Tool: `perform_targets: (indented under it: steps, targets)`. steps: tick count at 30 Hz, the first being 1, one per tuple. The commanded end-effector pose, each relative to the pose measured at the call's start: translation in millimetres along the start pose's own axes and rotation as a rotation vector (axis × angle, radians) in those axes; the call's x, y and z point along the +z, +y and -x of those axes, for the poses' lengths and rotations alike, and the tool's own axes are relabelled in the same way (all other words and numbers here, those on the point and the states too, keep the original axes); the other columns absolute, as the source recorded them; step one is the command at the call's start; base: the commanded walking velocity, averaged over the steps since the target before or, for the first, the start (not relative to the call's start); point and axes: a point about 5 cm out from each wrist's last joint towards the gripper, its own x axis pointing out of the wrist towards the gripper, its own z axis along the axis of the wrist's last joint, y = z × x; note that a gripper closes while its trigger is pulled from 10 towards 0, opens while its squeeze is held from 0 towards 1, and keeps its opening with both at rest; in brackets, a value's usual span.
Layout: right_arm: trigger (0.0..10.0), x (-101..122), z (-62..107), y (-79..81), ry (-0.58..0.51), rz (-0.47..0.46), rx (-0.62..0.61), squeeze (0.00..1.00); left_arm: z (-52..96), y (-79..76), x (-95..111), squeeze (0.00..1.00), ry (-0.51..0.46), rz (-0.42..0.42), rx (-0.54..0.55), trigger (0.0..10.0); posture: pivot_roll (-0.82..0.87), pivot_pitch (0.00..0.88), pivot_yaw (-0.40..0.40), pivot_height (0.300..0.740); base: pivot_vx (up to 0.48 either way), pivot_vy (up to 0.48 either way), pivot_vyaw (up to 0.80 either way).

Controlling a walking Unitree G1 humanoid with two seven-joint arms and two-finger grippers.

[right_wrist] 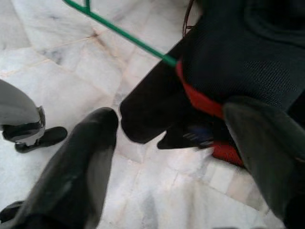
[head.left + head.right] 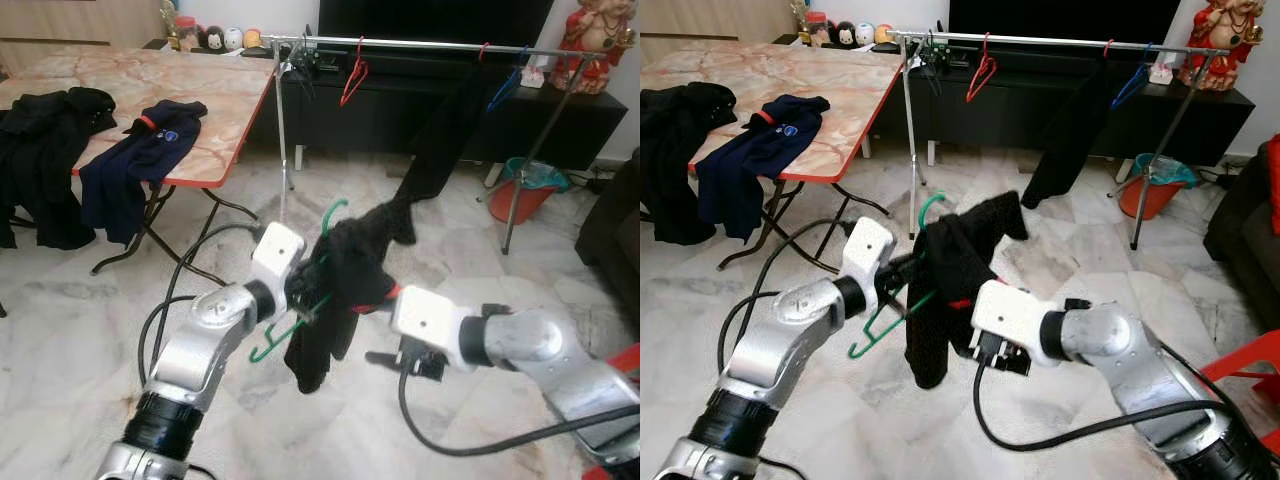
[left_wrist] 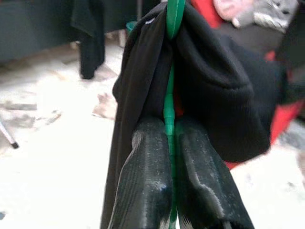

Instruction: Hang hanger

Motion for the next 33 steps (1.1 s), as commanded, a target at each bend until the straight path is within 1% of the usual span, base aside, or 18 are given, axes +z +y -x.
perform_targets:
  steps: [1,2,4,5,7,9,10,12,17,21,25,27,33]
  targets:
    - [10.0,1.8,3.9,-6.5,-0.004,0.011,-0.029,1.0,-1.1,-6.1,14.4,0.0,-0.049,-0.039,-0.034,10.0,0.1,0.0,-0.031,0.74,0.0,0.0,0.0]
    - [10.0,5.8,5.0,-7.8,-0.043,-0.005,-0.033,1.0,-0.1,-11.4,10.7,0.0,-0.033,-0.048,-0.076,10.0,0.1,0.0,-0.029,0.74,0.0,0.0,0.0]
    - [10.0,8.8,5.2,-7.6,-0.077,-0.017,-0.03,1.0,0.1,-15.2,8.0,0.0,-0.025,-0.054,-0.102,10.0,0.09,0.0,-0.029,0.74,0.0,0.0,0.0]
    - [10.0,8.8,5.2,-7.6,-0.077,-0.017,-0.03,1.0,0.1,-15.2,8.0,0.0,-0.025,-0.054,-0.102,10.0,0.09,0.0,-0.029,0.74,0.0,0.0,0.0]
    - [10.0,10.0,5.3,-7.1,-0.116,-0.034,-0.025,1.0,0.7,-17.7,6.8,0.0,-0.028,-0.049,-0.13,10.0,0.09,0.0,-0.027,0.74,0.0,0.0,0.0]
    - [10.0,9.5,5.6,-7.2,-0.12,-0.04,-0.024,1.0,1.1,-17.7,6.5,0.0,-0.028,-0.046,-0.134,10.0,0.09,0.0,-0.027,0.74,0.0,0.0,0.0]
    - [10.0,7.3,6.6,-8.9,-0.117,-0.037,-0.028,0.0,2.3,-17.0,5.4,0.0,-0.022,-0.051,-0.14,10.0,0.09,0.0,-0.027,0.74,0.0,0.0,0.0]
    - [10.0,5.7,7.5,-10.2,-0.115,-0.035,-0.031,0.0,3.2,-16.6,4.2,0.0,-0.016,-0.056,-0.145,10.0,0.09,0.0,-0.028,0.74,0.0,0.0,0.0]
    - [10.0,6.0,12.3,-9.3,-0.138,-0.029,0.007,0.0,4.6,-17.2,2.6,0.0,-0.006,-0.063,-0.162,10.0,0.09,0.0,-0.03,0.74,0.0,0.0,0.0]
    - [10.0,-2.3,17.2,-13.5,-0.085,-0.01,0.021,0.0,7.4,-17.8,1.7,0.0,0.004,-0.07,-0.183,10.0,0.09,0.0,-0.031,0.74,0.0,0.0,0.0]
    - [10.0,-2.9,19.3,-12.0,-0.086,-0.012,0.05,0.0,8.2,-17.9,1.0,0.0,0.008,-0.071,-0.188,10.0,0.09,0.0,-0.034,0.74,0.0,0.0,0.0]
    - [10.0,-7.3,24.4,-12.2,-0.06,-0.002,0.074,0.0,9.0,-19.6,1.6,0.0,0.007,-0.067,-0.208,10.0,0.09,0.0,-0.031,0.74,0.0,0.0,0.0]
    - [10.0,-10.3,26.8,-13.5,-0.044,0.006,0.075,0.0,9.6,-20.7,1.6,0.0,0.01,-0.066,-0.222,10.0,0.09,0.0,-0.031,0.74,0.0,0.0,0.0]
